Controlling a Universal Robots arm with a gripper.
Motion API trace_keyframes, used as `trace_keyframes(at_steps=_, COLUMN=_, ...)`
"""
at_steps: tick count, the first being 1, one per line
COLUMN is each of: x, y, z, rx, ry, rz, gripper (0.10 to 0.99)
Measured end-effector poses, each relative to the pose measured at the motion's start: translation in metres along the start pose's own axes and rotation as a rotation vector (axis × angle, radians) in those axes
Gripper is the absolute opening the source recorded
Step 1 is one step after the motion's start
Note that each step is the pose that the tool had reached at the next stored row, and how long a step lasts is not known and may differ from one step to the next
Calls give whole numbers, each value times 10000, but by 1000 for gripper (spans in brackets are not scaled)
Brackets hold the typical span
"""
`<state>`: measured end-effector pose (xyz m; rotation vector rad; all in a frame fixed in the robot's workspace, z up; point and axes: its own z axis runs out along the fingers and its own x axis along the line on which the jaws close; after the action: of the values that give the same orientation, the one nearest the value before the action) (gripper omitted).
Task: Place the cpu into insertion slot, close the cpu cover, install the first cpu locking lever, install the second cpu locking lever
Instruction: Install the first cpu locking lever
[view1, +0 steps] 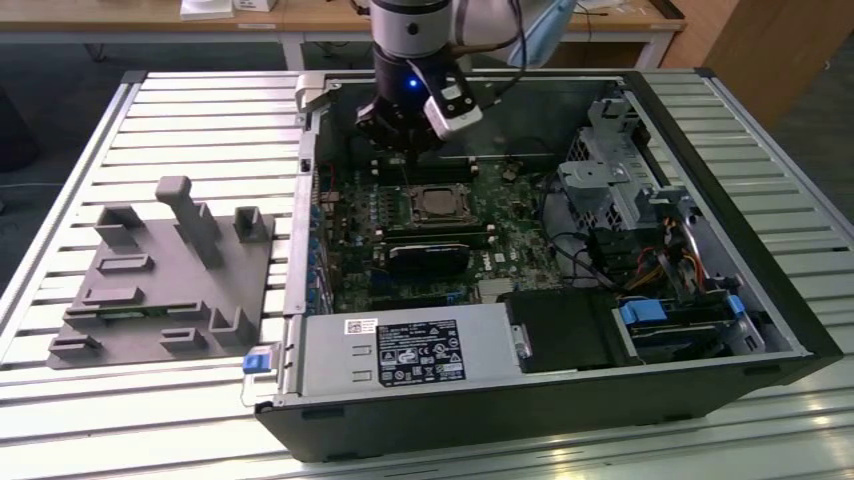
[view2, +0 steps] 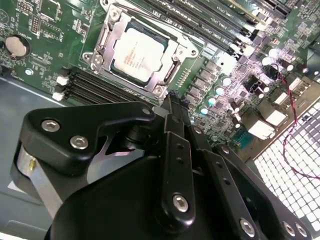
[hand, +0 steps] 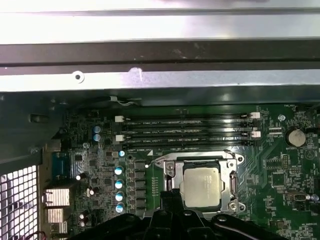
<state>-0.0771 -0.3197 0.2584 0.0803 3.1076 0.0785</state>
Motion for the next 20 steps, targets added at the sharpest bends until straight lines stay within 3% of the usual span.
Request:
trace_keyframes(at_steps=9, x=171, y=46, z=34, rx=0, ry=-2, rz=-2, gripper=106)
trace_keyframes(at_steps=20, x=272, y=168, z=81, rx=0, ry=-1, rz=-7, gripper=106)
